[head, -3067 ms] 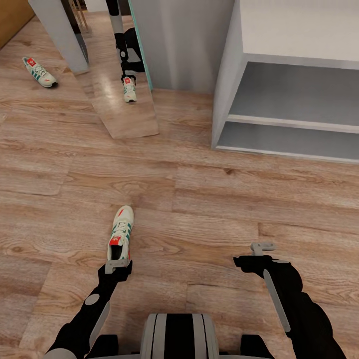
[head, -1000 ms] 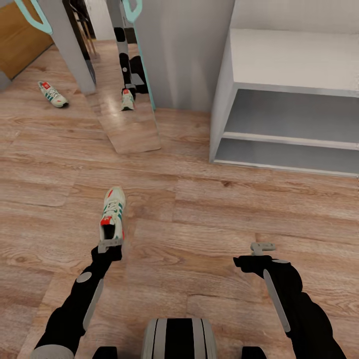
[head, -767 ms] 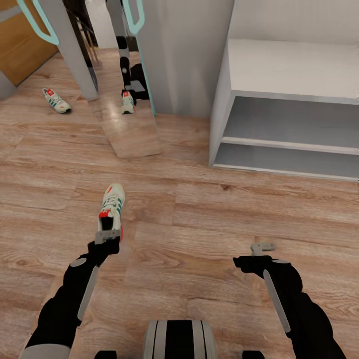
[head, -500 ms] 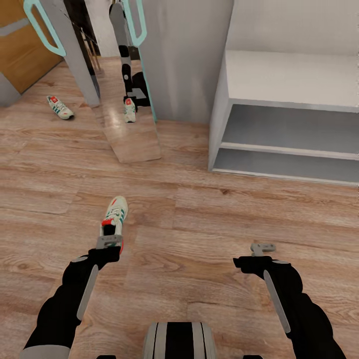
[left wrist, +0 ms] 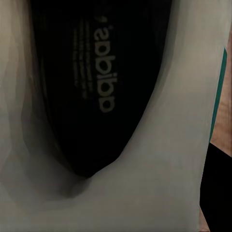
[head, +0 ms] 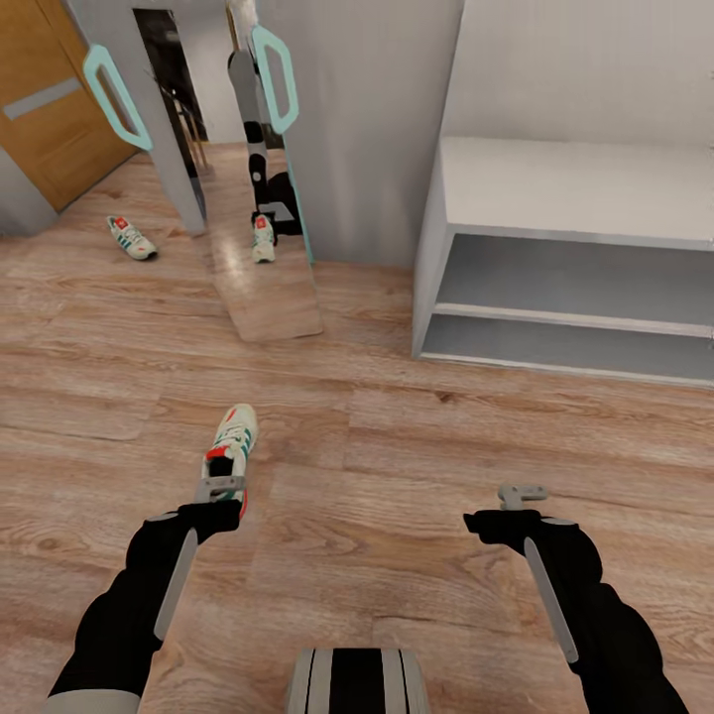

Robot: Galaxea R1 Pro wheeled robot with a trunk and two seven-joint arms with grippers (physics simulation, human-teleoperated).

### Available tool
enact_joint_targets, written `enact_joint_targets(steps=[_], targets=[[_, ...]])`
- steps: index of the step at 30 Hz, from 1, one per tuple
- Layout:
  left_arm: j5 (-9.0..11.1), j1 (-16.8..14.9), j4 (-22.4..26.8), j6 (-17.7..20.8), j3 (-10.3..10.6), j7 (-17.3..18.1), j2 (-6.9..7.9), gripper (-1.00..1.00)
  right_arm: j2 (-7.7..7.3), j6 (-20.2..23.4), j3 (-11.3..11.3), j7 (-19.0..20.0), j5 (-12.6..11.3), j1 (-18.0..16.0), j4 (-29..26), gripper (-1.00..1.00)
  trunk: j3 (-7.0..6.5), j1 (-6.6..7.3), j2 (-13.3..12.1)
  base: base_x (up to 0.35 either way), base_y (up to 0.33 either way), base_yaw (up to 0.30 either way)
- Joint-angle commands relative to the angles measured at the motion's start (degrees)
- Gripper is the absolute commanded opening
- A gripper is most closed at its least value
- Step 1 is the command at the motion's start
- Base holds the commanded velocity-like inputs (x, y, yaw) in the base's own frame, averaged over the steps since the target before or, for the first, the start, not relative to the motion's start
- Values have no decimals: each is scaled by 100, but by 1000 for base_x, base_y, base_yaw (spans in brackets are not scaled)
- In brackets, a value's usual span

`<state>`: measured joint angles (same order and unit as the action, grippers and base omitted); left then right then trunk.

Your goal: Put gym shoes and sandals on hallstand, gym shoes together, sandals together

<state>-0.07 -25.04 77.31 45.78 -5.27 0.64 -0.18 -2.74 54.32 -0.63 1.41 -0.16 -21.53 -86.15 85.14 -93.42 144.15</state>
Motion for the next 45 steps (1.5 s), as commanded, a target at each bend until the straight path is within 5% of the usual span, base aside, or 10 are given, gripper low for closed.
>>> enact_joint_targets(steps=[1,22,24,25,31,45], targets=[[-1,0,-1,19,4,2,0,-100,-3,0,-2,0,-1,0,0,100,-23,2,-2,0,0,0],[52,0,36,114,31,9,-41,-100,-10,-60,11,13,-6,35,14,100,-488,57,-30,0,0,0],[51,0,37,117,176,8,-53,-100,-9,-59,10,15,-4,35,17,100,-533,62,-32,0,0,0],[66,0,38,117,418,7,-55,-100,-8,-59,10,17,-6,35,18,100,-555,64,-34,0,0,0],[68,-1,38,116,554,7,-35,-100,1,-53,19,9,-10,35,19,100,-688,80,-42,0,0,40],[70,42,39,116,564,8,-35,-100,1,-53,15,9,-7,35,19,100,-688,80,-42,0,0,285]])
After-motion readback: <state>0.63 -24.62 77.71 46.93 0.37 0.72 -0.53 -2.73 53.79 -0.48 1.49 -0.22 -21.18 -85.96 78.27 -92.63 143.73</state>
